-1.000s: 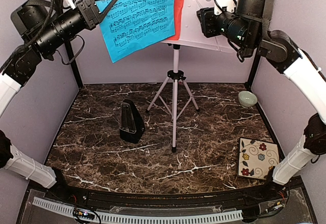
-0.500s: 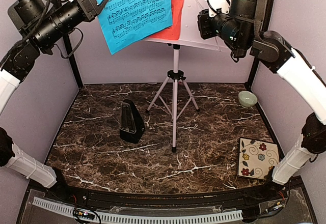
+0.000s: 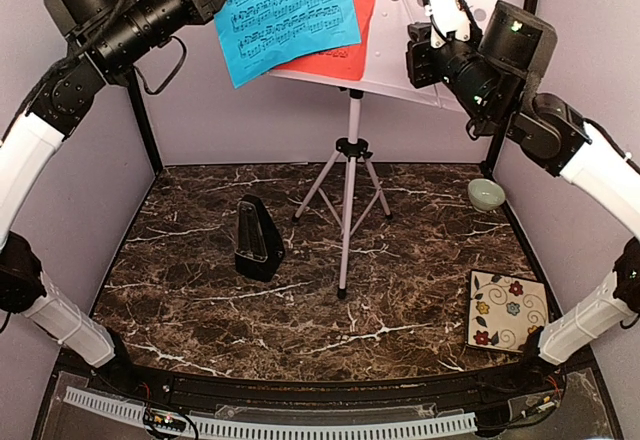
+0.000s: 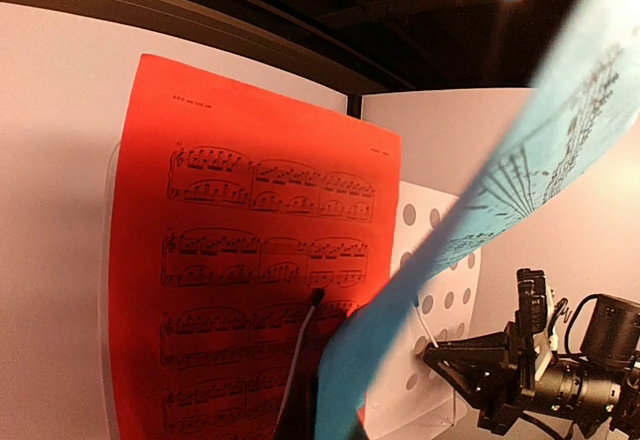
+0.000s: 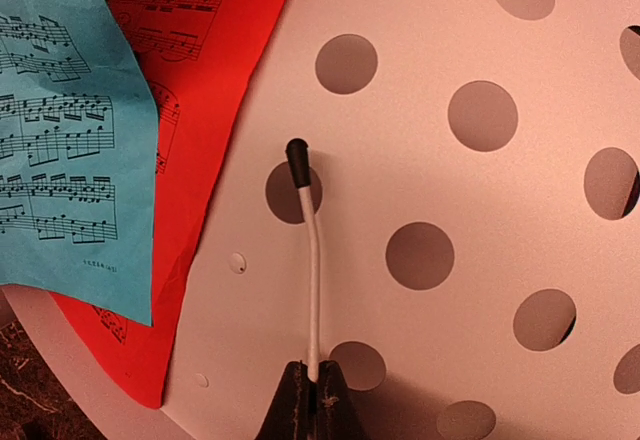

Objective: Set up the instrument practice props

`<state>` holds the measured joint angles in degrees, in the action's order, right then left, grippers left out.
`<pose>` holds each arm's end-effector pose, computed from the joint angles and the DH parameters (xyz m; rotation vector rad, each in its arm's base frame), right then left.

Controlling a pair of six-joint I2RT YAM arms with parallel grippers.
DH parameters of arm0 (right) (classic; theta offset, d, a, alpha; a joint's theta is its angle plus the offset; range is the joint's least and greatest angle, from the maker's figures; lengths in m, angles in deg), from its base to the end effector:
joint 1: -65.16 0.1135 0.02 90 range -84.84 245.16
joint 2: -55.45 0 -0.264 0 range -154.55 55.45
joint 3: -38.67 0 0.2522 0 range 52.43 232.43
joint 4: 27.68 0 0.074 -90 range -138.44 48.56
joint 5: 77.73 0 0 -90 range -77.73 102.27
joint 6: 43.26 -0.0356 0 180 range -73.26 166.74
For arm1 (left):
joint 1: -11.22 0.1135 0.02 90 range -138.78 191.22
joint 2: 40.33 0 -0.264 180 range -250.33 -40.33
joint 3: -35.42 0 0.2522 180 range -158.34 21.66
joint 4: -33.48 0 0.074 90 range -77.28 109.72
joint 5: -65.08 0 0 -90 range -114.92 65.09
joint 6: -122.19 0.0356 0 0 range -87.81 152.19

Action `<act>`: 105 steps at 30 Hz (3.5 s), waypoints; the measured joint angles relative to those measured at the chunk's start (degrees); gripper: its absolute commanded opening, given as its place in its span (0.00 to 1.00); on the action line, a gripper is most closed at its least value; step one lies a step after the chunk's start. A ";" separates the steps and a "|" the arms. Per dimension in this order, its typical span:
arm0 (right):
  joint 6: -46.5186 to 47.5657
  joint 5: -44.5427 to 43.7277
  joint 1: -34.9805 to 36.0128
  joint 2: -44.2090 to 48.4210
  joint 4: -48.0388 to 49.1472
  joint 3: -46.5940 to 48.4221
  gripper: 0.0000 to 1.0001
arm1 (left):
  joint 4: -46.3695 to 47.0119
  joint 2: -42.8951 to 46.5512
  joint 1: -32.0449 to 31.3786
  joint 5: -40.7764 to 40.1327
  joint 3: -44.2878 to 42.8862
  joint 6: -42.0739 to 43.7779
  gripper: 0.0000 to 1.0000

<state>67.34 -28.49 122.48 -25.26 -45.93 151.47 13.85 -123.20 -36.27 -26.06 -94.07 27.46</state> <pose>0.1757 0.2308 0.5322 -0.3264 1.3500 0.0620 0.1749 -0.1898 0.6085 0.3964 1.0630 -0.8043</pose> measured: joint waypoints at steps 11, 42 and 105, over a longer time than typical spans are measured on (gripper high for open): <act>5.97 7.69 -0.39 1.73 9.25 -6.34 0.00 | -0.35 -6.58 2.71 6.56 -5.09 -0.87 0.00; 11.28 20.17 -1.44 4.02 17.16 -12.31 0.26 | 2.73 -28.22 3.85 26.64 -25.79 -10.62 0.08; -14.43 22.14 -8.63 12.02 3.52 -10.84 0.00 | 0.20 -20.74 2.84 19.54 -13.35 -0.72 0.19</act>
<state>52.91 -6.34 113.85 -13.24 -42.41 140.63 14.05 -143.94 -33.43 -6.52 -107.42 26.74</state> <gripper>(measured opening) 0.007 0.095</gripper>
